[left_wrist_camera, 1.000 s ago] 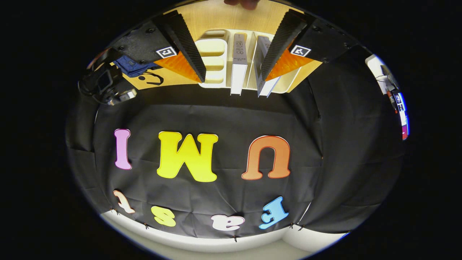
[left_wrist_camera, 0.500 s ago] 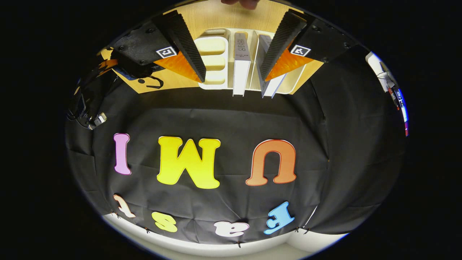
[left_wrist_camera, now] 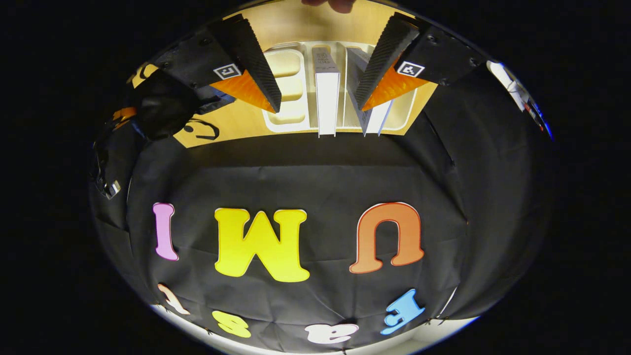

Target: Open the schoolbag, grab two books from the bookshelf and put them into the schoolbag.

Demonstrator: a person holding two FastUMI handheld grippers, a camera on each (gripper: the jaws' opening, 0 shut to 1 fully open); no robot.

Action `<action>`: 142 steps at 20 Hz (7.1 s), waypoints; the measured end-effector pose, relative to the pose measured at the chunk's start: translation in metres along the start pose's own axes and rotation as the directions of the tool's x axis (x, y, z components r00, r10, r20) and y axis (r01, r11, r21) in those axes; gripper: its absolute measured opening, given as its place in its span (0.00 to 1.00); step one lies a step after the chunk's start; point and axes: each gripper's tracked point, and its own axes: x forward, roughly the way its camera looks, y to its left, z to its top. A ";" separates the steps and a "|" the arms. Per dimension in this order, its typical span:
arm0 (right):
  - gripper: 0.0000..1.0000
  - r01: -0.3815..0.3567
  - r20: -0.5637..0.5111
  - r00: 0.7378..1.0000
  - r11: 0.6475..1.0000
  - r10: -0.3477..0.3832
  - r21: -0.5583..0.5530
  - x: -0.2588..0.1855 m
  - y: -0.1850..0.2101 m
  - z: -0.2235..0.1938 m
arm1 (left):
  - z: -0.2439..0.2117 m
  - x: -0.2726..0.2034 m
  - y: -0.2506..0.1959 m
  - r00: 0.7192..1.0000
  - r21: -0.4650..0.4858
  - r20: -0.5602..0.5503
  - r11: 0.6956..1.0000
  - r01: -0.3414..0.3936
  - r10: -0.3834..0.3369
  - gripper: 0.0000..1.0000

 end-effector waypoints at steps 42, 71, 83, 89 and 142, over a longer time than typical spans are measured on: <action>0.00 -0.103 -0.036 0.993 0.988 0.108 0.118 0.035 -0.051 -0.004 | -0.097 0.065 0.020 0.671 -0.121 -0.734 0.992 0.020 -0.103 0.45; 0.00 -0.089 0.015 0.996 0.996 0.088 0.025 -0.006 -0.037 0.010 | 0.003 -0.041 -0.157 0.751 -0.541 -0.317 0.761 0.358 -0.579 0.43; 0.00 -0.063 0.047 0.997 0.998 0.062 0.019 -0.026 -0.054 0.019 | -0.101 0.021 -0.291 0.649 -0.734 -0.302 0.605 0.310 -0.699 0.43; 0.00 -0.068 0.055 0.996 0.998 0.066 0.019 -0.029 -0.056 0.026 | -0.114 0.044 -0.343 0.619 -0.760 -0.215 0.527 0.379 -0.755 0.43; 0.00 -0.096 0.101 0.991 0.995 0.092 0.036 -0.024 -0.002 0.010 | -0.007 0.024 -0.111 0.989 -0.184 -0.068 0.976 0.118 -0.133 0.99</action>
